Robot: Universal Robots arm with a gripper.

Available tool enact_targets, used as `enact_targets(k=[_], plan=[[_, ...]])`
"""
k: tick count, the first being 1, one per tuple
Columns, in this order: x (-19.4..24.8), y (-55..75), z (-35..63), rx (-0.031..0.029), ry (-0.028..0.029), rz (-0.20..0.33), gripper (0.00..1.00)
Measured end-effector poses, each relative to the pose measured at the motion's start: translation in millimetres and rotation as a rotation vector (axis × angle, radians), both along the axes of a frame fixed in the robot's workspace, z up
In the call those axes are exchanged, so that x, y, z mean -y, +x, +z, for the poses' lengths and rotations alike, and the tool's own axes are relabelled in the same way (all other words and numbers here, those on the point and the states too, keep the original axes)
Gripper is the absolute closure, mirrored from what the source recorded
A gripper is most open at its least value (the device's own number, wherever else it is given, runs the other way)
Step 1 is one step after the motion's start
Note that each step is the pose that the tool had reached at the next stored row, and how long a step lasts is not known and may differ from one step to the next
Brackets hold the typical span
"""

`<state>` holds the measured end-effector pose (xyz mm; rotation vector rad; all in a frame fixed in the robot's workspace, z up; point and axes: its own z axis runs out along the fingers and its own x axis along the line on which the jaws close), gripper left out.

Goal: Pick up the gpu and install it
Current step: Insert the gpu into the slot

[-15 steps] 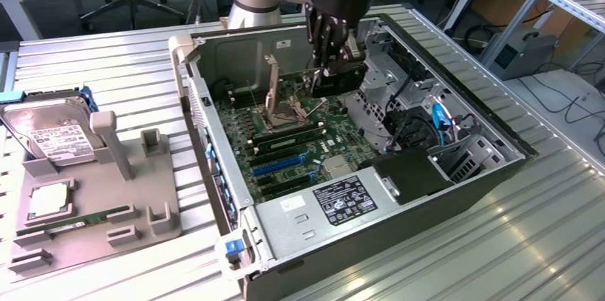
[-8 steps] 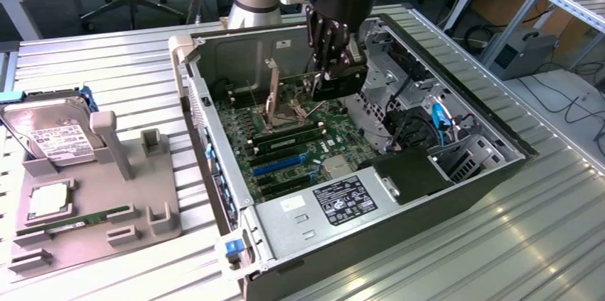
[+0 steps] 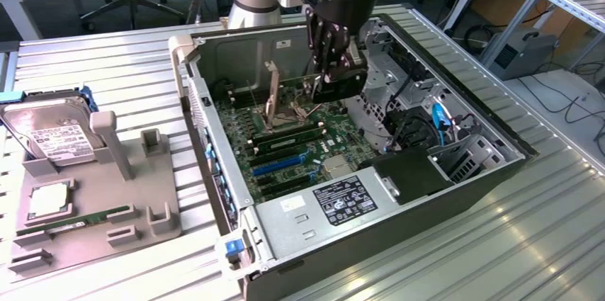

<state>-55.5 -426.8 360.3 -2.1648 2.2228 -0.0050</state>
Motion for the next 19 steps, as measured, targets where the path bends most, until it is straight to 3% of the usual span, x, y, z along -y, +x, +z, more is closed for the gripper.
enact_targets(k=[4, 5, 7, 19], plan=[[1.4, -0.5, -0.7, 0.0000, -0.0001, 0.000, 0.73], [4.9, -2.0, -2.7, 0.0000, 0.0000, 0.000, 0.73], [6.3, -2.4, -3.8, 0.0000, 0.0000, 0.000, 0.73], [9.2, -3.3, -6.4, 0.0000, 0.0000, 0.000, 0.73]])
